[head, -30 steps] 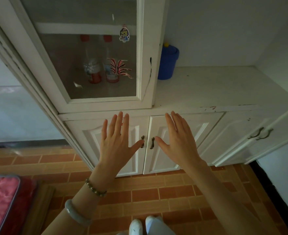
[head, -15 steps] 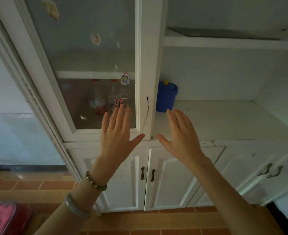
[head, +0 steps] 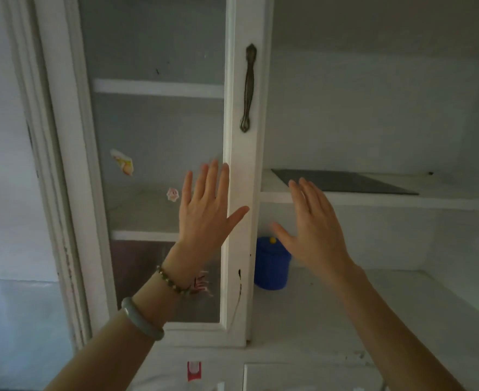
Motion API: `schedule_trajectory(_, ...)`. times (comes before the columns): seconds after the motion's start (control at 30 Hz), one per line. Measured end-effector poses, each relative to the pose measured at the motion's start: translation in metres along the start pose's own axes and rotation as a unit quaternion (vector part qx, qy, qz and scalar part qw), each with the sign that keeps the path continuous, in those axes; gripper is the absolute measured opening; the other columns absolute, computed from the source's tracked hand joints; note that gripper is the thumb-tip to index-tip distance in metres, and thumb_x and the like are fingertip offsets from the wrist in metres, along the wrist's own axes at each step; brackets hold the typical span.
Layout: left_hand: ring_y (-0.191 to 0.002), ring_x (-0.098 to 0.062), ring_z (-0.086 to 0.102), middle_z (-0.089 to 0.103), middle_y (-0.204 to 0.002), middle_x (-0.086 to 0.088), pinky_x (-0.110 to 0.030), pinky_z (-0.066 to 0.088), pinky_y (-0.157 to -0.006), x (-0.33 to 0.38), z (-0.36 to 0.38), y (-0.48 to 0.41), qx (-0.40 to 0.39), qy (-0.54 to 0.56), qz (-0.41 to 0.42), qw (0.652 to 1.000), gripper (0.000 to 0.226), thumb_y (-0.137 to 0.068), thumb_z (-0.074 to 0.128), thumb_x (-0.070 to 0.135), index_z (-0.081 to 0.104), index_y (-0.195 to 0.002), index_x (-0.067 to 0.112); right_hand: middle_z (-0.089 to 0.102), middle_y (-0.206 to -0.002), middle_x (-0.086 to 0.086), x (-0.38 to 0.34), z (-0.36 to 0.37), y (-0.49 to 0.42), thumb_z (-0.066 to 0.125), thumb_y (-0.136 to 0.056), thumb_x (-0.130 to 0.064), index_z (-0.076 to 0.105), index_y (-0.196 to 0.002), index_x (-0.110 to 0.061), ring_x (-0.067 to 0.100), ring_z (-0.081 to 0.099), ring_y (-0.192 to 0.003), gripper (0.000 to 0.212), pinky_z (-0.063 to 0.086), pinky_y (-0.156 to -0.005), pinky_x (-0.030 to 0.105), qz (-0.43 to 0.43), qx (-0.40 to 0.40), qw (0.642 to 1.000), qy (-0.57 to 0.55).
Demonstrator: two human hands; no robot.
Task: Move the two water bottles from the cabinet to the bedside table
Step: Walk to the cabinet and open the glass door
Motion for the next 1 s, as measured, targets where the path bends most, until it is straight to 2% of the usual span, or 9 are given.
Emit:
schedule_trajectory(0.2,-0.135,-0.034,0.03,0.031,-0.148,-0.019,-0.051,0.018,-0.113,0.002,-0.013,-0.054,0.054,-0.021,0.009,0.998,0.082,-0.087,0.039,0.059,0.019,-0.145,0.004,0.038,-0.141,0.024,0.01,-0.024,-0.048,0.056,-0.082,-0.041,0.032,-0.136,0.0,0.037,0.034,-0.13,0.073,0.022,-0.107,0.043,-0.009,0.058,0.998,0.015)
schedule_trajectory(0.33,-0.134,-0.033,0.031,0.031,-0.148,-0.018,-0.049,0.017,-0.113,0.002,-0.022,-0.087,0.093,-0.028,0.016,0.995,0.079,-0.089,0.037,0.057,0.018,-0.145,0.005,0.038,-0.14,0.025,0.015,-0.034,-0.073,0.066,-0.08,-0.036,0.033,-0.136,0.0,0.038,0.035,-0.13,0.074,0.029,-0.107,0.05,-0.019,0.086,0.996,0.019)
schedule_trajectory(0.5,-0.134,-0.035,0.032,0.029,-0.149,-0.018,-0.05,0.021,-0.111,0.002,-0.034,-0.124,0.142,-0.025,0.026,0.989,0.078,-0.088,0.043,0.053,0.014,-0.146,0.011,0.038,-0.141,0.023,0.017,-0.046,-0.095,0.069,-0.078,-0.036,0.033,-0.136,-0.001,0.036,0.035,-0.13,0.076,0.024,-0.107,0.044,-0.021,0.113,0.993,0.016)
schedule_trajectory(0.63,-0.132,-0.034,0.035,0.03,-0.149,-0.017,-0.051,0.025,-0.109,0.001,-0.039,-0.145,0.158,-0.03,0.021,0.987,0.073,-0.09,0.045,0.049,0.017,-0.146,0.012,0.034,-0.144,0.023,0.018,-0.054,-0.107,0.066,-0.08,-0.037,0.031,-0.138,-0.002,0.036,0.031,-0.133,0.076,0.022,-0.108,0.043,-0.025,0.124,0.992,0.009)
schedule_trajectory(0.77,-0.133,-0.032,0.035,0.032,-0.148,-0.015,-0.05,0.024,-0.11,-0.003,-0.032,-0.153,0.169,-0.036,0.026,0.985,0.06,-0.096,0.035,0.041,0.018,-0.145,0.01,0.037,-0.142,0.022,0.02,-0.057,-0.114,0.066,-0.08,-0.036,0.033,-0.137,-0.002,0.035,0.033,-0.131,0.075,0.023,-0.108,0.042,-0.027,0.136,0.99,0.02)
schedule_trajectory(0.9,-0.135,-0.031,0.032,0.031,-0.149,-0.014,-0.048,0.02,-0.111,-0.002,-0.027,-0.155,0.163,-0.051,0.041,0.984,0.058,-0.097,0.026,0.038,0.016,-0.145,0.006,0.039,-0.14,0.023,0.024,-0.056,-0.116,0.068,-0.078,-0.036,0.035,-0.136,-0.001,0.036,0.036,-0.129,0.075,0.022,-0.106,0.042,-0.027,0.133,0.99,0.031)
schedule_trajectory(1.0,-0.135,-0.031,0.031,0.028,-0.15,-0.015,-0.049,0.02,-0.112,0.002,-0.025,-0.156,0.174,-0.07,0.07,0.98,0.053,-0.098,0.031,0.029,0.019,-0.145,0.007,0.04,-0.139,0.023,0.025,-0.057,-0.116,0.069,-0.078,-0.035,0.036,-0.135,-0.001,0.037,0.037,-0.128,0.074,0.025,-0.106,0.043,-0.028,0.132,0.99,0.03)
Point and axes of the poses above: each hand's wrist, its own y-axis away from the middle knuckle, its own z-axis out of the palm, x = y × z, the point moved 4 cm from there along -y, towards the middle knuckle
